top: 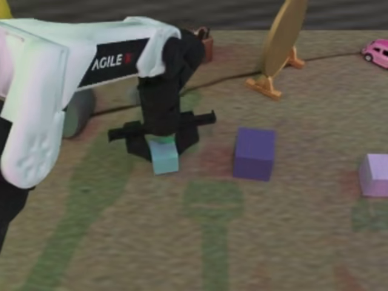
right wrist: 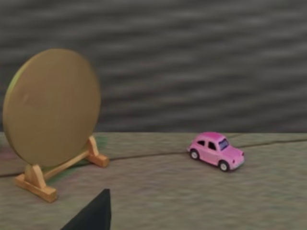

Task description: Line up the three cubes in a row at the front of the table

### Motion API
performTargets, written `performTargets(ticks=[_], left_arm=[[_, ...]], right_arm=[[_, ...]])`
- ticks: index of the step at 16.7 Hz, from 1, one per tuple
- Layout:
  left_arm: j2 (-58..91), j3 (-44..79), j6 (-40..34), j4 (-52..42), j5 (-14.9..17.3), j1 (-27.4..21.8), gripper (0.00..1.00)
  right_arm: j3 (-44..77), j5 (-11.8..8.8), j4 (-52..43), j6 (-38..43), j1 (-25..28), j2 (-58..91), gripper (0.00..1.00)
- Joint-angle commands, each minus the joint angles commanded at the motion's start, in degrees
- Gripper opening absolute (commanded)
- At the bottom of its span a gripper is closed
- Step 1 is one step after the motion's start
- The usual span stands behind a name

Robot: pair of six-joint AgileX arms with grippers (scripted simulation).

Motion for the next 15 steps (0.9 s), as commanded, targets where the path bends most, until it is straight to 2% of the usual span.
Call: performTargets(ticks=[6,11,13,15], left_arm=[[-3.36,6.71,-0.03,-10.37,-0.05,0.86,0.0],[-3.37,6.94,-0.02,-10.64,-0.06,0.43,0.0],[-3.53,7.0,-1.42,-10.84,-0.08,-1.67,0.0],[-3.95,6.91,-4.11,-11.19,-0.12,-5.84,0.0]], right_arm=[[0.0,0.0,0.0,0.0,0.0,0.0,1.0],[0.0,0.0,0.0,0.0,0.0,0.0,1.0],[0.0,0.0,0.0,0.0,0.0,0.0,1.0],[0.0,0.0,0.0,0.0,0.0,0.0,1.0]])
